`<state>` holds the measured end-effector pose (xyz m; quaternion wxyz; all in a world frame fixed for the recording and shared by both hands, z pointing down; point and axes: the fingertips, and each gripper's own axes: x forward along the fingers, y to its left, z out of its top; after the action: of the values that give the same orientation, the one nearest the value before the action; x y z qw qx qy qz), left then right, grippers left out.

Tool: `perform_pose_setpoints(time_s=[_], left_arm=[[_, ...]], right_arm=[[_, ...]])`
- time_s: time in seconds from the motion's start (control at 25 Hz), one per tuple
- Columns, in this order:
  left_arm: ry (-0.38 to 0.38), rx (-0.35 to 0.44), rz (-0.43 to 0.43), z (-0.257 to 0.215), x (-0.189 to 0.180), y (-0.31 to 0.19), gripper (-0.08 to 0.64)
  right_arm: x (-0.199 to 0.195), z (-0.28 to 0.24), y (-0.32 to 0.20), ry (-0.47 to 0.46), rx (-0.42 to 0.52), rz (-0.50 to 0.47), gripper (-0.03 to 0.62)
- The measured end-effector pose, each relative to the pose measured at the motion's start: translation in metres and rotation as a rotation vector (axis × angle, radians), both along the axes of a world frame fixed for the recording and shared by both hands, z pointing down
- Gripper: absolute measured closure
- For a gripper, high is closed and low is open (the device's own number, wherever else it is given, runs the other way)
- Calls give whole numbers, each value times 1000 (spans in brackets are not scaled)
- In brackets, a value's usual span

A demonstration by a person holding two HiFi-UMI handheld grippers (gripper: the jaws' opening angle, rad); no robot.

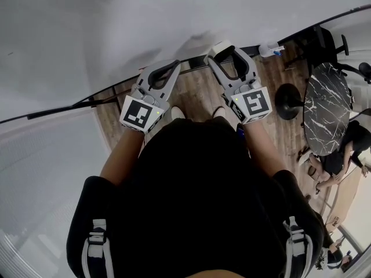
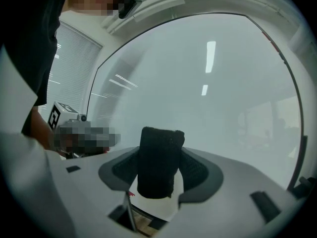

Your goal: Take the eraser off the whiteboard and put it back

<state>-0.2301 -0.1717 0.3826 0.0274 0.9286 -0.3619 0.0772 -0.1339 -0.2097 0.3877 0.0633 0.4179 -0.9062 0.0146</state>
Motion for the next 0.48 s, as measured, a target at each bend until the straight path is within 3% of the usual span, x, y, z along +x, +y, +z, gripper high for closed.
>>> perform_pose_setpoints(time_s=[0.48], left_arm=[[49,49,-63,-15,3,1,557]], right_arm=[[3,-25,8,33,65,-108,356]])
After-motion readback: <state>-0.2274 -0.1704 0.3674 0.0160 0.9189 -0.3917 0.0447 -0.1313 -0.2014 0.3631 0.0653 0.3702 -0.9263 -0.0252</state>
